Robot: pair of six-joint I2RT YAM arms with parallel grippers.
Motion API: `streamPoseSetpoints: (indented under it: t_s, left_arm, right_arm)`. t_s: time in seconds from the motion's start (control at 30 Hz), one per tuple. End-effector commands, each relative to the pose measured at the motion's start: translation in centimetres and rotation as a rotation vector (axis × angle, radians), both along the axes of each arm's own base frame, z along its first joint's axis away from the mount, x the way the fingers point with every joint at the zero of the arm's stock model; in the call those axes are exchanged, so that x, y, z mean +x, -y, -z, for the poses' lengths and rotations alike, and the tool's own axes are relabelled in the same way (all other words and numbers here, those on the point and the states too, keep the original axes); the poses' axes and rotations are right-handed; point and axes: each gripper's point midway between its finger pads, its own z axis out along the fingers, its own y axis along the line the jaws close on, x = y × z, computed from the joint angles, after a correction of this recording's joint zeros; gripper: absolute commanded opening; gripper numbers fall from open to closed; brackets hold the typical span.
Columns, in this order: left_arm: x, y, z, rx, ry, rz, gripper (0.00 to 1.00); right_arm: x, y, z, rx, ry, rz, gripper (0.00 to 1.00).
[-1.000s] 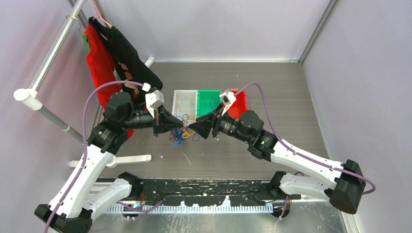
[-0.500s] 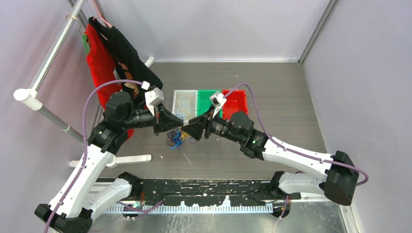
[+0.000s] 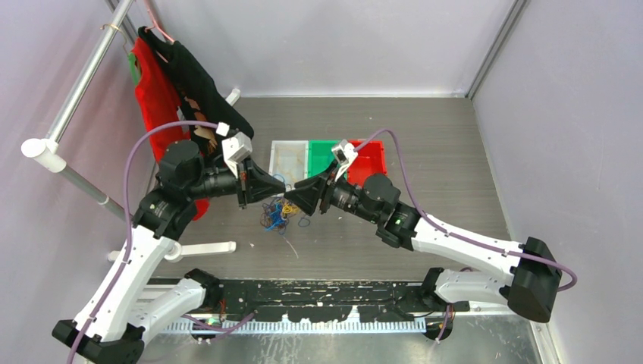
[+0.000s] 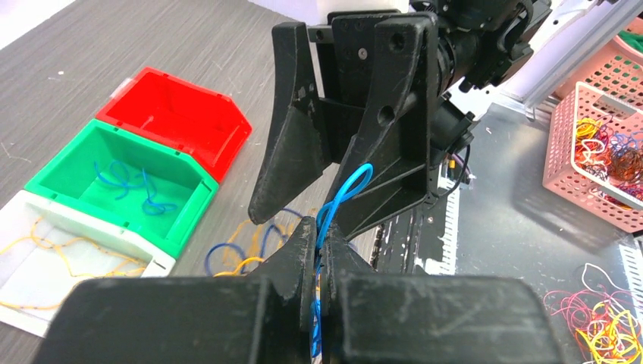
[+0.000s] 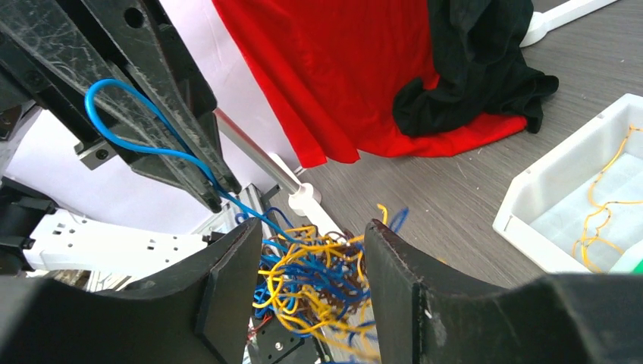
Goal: Untangle the cables
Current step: Untie the cable.
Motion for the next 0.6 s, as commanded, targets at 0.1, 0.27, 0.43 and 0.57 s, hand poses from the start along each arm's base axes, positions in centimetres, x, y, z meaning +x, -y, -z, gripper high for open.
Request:
streamPoseSetpoints:
  t_s: [0.1,0.27,0.43,0.57]
  left_arm:
    - [-0.6,0.3,-3.7,-0.062,0.070,0.020,0.00]
    - [-0.6,0.3,-3.9,-0.064,0.073,0.022,0.00]
    - [-0.7,0.5,-4.0,-0.064,0.073,0.030,0.00]
    - [-1.0,0.6,-4.1,-0.065,0.061,0.043,0.00]
  right_arm:
    - [0.9,-0.6,-3.9,0.092,0.063,0.044,0.57]
    - [0.7,-0.9,-4.3,0.105,0.074,0.042,0.57]
    - [0.8,-1.5,-4.4,0.108,0.077,0.049,0.57]
    - [1.2,-2.0,-4.4,0.089,0.105,0.089,0.57]
